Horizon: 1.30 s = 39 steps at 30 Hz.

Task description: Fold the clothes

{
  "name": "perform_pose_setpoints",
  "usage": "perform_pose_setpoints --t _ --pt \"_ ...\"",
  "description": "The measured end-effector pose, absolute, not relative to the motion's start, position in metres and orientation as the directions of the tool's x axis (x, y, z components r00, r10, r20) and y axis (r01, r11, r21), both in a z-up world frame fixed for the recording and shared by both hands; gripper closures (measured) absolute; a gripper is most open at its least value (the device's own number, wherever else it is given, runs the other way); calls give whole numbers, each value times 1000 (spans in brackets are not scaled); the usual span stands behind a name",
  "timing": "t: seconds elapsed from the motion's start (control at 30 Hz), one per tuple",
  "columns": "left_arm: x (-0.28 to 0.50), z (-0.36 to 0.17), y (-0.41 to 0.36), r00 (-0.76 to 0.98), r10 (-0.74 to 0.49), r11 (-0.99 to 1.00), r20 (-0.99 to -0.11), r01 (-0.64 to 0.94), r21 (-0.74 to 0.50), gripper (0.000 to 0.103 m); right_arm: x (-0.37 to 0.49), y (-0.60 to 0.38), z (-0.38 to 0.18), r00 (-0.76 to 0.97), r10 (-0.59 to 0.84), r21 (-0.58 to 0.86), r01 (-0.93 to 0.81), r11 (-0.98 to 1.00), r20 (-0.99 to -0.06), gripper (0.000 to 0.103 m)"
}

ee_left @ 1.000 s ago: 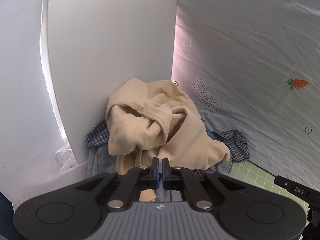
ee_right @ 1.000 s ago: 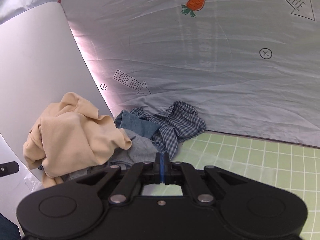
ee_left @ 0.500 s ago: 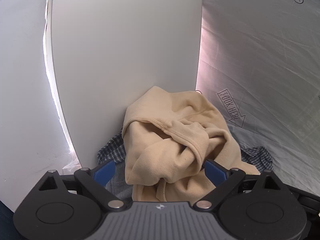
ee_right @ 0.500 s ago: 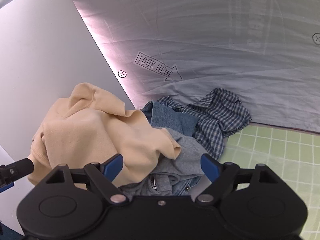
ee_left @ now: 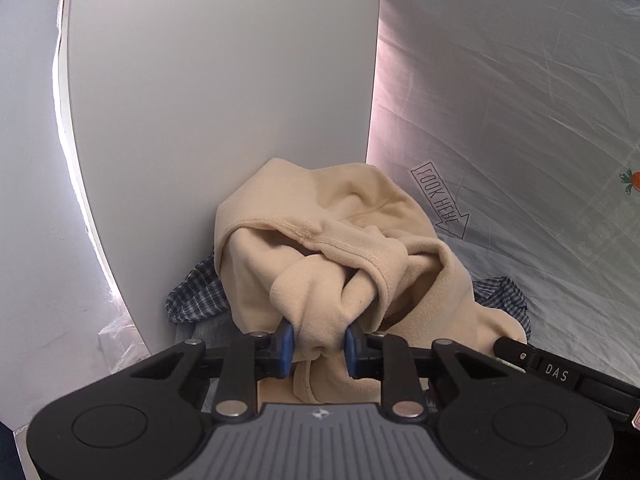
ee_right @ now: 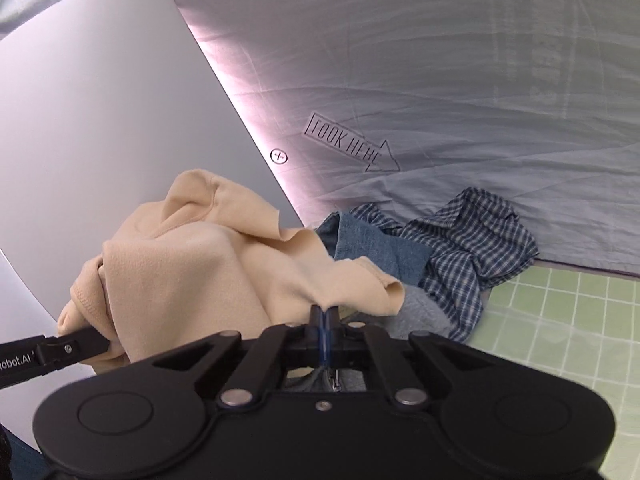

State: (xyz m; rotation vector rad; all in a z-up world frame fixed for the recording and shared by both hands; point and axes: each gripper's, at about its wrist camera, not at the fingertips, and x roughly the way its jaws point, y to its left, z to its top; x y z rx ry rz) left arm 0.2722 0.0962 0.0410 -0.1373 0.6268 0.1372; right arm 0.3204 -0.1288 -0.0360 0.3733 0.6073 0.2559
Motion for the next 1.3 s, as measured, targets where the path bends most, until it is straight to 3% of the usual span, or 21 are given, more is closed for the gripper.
perform_pose_setpoints --t 0.17,0.4,0.63,0.73,0.8,0.87,0.93,1.03,1.3 --pt "232 63 73 818 28 982 -574 -129 -136 77 283 -170 -12 827 328 412 -130 902 -457 102" --pt "138 77 -12 809 -151 981 -568 51 -188 78 169 -256 17 900 161 321 -26 947 -404 102" --pt "18 28 -146 613 -395 919 -684 264 -293 77 9 -375 21 890 -126 233 248 940 -438 102" --pt "-28 -2 -199 480 -457 887 -749 314 -340 71 -54 -427 9 835 -255 179 382 907 -488 102" --pt "-57 -16 -225 435 -445 886 -783 343 -312 67 -83 -463 -3 771 -292 139 438 888 -565 100" --pt "-84 -26 -241 426 -408 893 -807 370 -256 60 -109 -493 -15 719 -314 122 484 866 -620 91" --pt "-106 -28 -245 428 -386 902 -818 361 -237 56 -138 -519 -25 683 -319 135 524 841 -657 70" --pt "-119 -29 -236 441 -365 920 -820 305 -246 43 -177 -538 -38 666 -294 190 554 811 -685 67" --pt "-112 -21 -218 476 -298 950 -828 229 -210 38 -212 -521 -59 624 -266 195 570 798 -735 61"
